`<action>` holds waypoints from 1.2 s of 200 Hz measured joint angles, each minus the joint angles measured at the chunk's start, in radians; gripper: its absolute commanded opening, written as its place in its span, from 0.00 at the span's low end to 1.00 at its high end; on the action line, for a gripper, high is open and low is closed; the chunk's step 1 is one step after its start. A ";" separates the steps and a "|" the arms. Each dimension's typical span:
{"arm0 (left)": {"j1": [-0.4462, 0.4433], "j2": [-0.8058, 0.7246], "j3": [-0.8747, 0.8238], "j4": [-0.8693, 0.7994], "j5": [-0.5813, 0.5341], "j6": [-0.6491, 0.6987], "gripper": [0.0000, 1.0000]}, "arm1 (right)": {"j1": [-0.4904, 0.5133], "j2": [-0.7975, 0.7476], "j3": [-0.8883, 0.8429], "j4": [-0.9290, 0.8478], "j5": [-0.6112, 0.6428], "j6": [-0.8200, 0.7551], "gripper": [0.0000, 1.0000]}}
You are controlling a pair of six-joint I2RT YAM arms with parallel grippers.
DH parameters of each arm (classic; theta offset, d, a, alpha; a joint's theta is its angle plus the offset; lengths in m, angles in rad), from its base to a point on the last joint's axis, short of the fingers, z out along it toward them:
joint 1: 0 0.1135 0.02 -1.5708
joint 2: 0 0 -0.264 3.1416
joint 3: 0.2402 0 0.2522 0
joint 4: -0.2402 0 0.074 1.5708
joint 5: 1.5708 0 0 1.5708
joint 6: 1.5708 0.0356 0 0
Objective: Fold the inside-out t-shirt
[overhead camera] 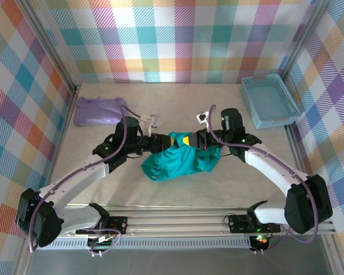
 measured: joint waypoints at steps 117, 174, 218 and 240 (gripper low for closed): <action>-0.016 0.075 0.042 -0.089 -0.110 0.118 0.45 | 0.000 0.009 0.000 0.019 -0.016 0.019 0.00; -0.016 0.081 0.099 -0.066 -0.039 0.109 0.00 | 0.003 0.019 0.114 -0.308 0.198 -0.221 0.15; -0.014 0.067 0.100 -0.037 0.112 -0.050 0.00 | 0.057 0.017 0.157 -0.402 0.583 -0.240 0.40; -0.022 0.061 0.095 -0.023 0.090 -0.120 0.00 | 0.101 -0.034 0.121 -0.417 0.684 -0.235 0.56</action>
